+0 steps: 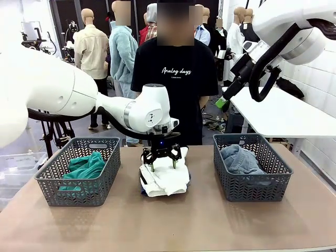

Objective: Sort the tops and bottoms.
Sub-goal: Lift clothes from the center of the table with your left hand.

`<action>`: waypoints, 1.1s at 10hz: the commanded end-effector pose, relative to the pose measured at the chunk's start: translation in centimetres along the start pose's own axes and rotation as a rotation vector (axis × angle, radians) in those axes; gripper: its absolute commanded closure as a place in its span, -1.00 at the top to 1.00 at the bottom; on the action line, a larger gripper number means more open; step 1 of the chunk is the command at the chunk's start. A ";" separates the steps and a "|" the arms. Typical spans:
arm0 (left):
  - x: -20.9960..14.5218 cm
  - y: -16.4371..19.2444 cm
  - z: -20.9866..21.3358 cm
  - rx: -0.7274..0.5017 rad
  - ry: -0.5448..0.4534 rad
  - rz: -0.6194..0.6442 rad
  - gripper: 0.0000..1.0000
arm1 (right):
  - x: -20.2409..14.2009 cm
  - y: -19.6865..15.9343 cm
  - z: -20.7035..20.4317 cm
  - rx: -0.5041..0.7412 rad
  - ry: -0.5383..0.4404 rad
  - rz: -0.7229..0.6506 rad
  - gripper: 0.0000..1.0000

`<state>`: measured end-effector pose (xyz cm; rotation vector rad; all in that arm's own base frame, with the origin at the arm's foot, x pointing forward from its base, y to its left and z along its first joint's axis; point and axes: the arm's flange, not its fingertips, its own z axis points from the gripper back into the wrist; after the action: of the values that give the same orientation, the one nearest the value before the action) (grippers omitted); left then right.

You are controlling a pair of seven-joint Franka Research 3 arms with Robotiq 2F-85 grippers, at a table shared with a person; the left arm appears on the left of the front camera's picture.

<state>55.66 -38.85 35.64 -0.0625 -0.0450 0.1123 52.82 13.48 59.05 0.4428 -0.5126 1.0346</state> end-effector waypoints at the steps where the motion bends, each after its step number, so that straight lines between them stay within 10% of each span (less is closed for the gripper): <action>1: 0.7 -0.2 0.5 0.000 0.033 -0.025 0.26 | -0.1 0.0 0.0 0.002 -0.001 0.014 1.00; 5: 0.6 -0.3 0.5 0.017 0.029 -0.020 -1.00 | -0.1 0.0 0.0 0.002 -0.001 0.014 1.00; 11: 0.1 0.3 2.3 0.009 0.011 0.025 -1.00 | -0.1 0.0 0.0 0.002 -0.001 0.014 1.00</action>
<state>56.17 -38.79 36.60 -0.0516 -0.0327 0.1118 52.82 13.48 59.05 0.4429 -0.5126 1.0346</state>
